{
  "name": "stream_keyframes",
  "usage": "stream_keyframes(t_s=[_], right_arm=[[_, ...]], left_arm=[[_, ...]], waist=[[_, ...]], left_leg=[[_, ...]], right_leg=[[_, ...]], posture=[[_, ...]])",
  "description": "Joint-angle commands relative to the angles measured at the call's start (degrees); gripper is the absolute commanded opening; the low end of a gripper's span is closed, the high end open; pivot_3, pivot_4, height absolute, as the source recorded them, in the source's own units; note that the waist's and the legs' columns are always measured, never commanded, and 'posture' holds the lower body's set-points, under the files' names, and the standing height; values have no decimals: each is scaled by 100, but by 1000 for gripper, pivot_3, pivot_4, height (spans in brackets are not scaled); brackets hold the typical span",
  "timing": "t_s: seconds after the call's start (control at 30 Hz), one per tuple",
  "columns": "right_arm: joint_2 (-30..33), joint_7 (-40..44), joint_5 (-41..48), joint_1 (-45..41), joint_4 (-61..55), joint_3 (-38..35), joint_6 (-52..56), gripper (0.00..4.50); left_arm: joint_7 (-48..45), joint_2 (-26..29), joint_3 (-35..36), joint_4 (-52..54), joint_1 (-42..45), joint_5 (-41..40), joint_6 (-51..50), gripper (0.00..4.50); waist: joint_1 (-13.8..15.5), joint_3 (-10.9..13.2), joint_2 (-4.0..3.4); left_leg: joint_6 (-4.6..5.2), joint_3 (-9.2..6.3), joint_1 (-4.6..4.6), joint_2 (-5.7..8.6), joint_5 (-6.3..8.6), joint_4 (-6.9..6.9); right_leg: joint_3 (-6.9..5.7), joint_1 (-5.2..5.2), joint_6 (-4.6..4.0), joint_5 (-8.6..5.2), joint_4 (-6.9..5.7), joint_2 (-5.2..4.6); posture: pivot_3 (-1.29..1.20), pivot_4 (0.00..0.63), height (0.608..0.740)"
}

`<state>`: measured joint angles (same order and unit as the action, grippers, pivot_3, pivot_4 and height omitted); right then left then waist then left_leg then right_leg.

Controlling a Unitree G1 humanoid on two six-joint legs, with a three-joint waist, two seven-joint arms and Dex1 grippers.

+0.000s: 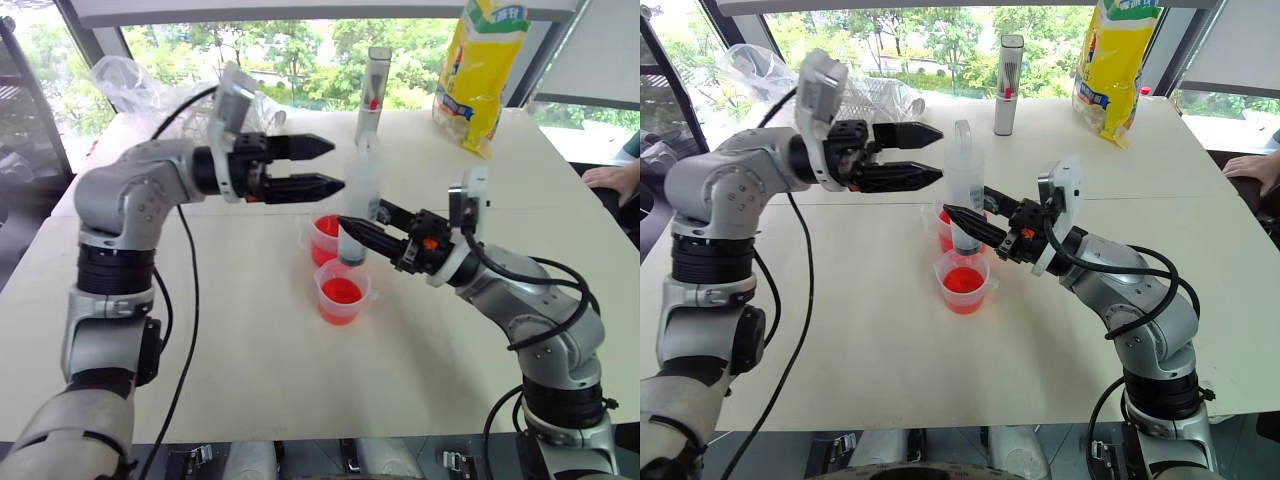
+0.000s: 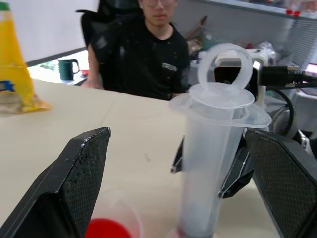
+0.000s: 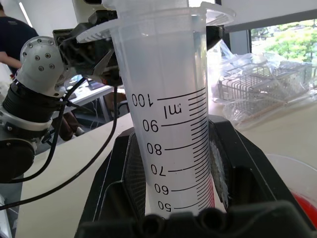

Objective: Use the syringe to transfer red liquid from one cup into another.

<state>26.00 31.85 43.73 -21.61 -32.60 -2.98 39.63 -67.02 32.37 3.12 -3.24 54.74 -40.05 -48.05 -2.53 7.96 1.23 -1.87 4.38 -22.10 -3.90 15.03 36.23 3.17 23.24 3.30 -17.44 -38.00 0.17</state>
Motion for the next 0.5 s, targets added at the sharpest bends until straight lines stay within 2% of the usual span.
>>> stream_keyframes(t_s=[0.03, 0.13, 0.27, 0.4, 0.5], right_arm=[[60, -10, 157, -83, -225, -92, -18, 1394], [97, -63, 298, -190, -198, -163, 101, 1394], [392, -417, 813, -937, 78, -494, 814, 1394], [876, -827, 939, -1860, 864, -710, 1692, 1394], [1180, -985, 1162, -2723, 2004, -896, 2655, 1394]], left_arm=[[-4, 247, 258, 53, 69, -52, 114, 4426], [23, 424, 340, 35, -28, -46, 125, 4426], [13, 599, 450, 335, -418, -172, 70, 4426], [111, 610, 466, 716, -798, -246, 102, 4426], [262, 577, 499, 947, -1041, -296, 122, 4426]], waist=[[9, 0, 0], [16, 0, 0], [0, 2, -2], [10, 0, 0], [19, 1, -1]], left_leg=[[0, 1, 0, 0, 0, 0], [0, 1, -3, 0, 0, 2], [0, 4, -1, -1, 0, 2], [0, 4, 1, -4, 0, 1], [0, 8, -2, -1, 0, 0]], right_leg=[[0, 0, 0, 0, 0, 0], [0, 0, 0, 0, 1, -2], [1, 1, 0, 0, -1, -5], [4, 1, -1, 0, -1, -8], [6, 1, -2, 0, 1, -14]], posture=[[0, 150, 740], [0, 150, 740], [0, 150, 740], [0, 150, 740], [0, 150, 740]])
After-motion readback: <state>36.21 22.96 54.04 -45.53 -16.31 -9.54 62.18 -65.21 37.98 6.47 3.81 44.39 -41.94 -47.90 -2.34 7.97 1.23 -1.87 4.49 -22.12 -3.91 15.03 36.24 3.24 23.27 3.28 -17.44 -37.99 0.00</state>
